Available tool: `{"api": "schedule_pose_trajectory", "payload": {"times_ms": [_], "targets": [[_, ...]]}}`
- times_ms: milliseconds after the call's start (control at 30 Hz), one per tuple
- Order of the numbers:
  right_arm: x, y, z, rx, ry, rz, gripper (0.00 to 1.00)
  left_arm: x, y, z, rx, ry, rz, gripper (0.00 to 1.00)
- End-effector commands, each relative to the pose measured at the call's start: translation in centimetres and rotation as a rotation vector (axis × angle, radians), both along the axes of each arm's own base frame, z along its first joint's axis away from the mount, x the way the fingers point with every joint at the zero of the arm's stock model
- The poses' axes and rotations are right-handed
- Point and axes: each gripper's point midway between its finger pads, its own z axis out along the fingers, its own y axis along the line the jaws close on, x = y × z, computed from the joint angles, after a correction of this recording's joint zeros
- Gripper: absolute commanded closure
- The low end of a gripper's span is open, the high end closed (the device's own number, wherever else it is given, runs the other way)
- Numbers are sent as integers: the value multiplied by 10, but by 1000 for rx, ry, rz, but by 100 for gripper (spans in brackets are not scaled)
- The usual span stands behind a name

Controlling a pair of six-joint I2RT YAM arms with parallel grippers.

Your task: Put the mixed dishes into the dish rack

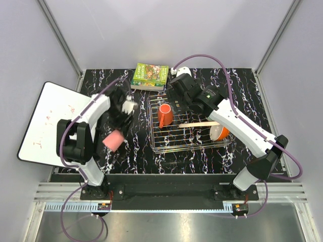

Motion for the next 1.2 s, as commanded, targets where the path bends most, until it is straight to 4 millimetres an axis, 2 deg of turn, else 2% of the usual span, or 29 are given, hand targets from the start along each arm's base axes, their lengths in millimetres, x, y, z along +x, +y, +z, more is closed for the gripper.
{"api": "schedule_pose_trajectory", "payload": {"times_ms": [0, 133, 267, 300, 367, 400, 433, 600, 633, 700, 733, 800, 833, 867, 900, 933, 967, 1033, 1167], "targets": [[7, -2, 29, 38, -92, -23, 0, 21, -53, 56, -227, -57, -9, 100], [11, -10, 30, 10, -122, -53, 0, 35, -84, 100, -385, -142, -49, 100], [15, -16, 31, 5, -178, -80, 0, 37, -108, 134, -488, -232, -116, 100], [19, -21, 35, 3, -210, -107, 0, 40, -113, 140, -507, -267, -131, 100], [18, -29, 43, 5, -248, -132, 0, 33, -124, 153, -547, -304, -167, 100], [22, -34, 52, 16, -292, -168, 0, 37, -129, 157, -563, -342, -181, 100], [19, -41, 60, 33, -321, -184, 0, 30, -136, 160, -581, -354, -202, 100], [14, -66, 97, 126, -465, -287, 0, 25, -168, 172, -658, -420, -250, 100], [9, -74, 100, 137, -483, -303, 1, 16, -175, 172, -671, -419, -272, 100], [6, -83, 108, 163, -521, -339, 0, 17, -188, 177, -699, -465, -296, 100], [1, -90, 109, 172, -534, -351, 1, 8, -197, 176, -714, -466, -323, 100], [-2, -98, 114, 201, -565, -376, 0, 10, -210, 178, -744, -506, -342, 100], [-7, -103, 113, 205, -572, -379, 0, 3, -215, 172, -752, -501, -359, 100], [-9, -105, 114, 216, -579, -378, 0, 9, -222, 174, -774, -553, -370, 100], [-13, -110, 118, 238, -594, -385, 0, 6, -223, 162, -775, -547, -373, 100], [-14, -111, 113, 231, -590, -384, 0, 3, -227, 163, -790, -570, -385, 100], [-15, -113, 112, 234, -593, -386, 0, 10, -232, 166, -807, -616, -392, 100], [-17, -115, 109, 235, -595, -380, 0, 11, -235, 155, -808, -600, -380, 100], [-19, -117, 102, 222, -587, -379, 0, 19, -239, 147, -811, -654, -420, 100]]}}
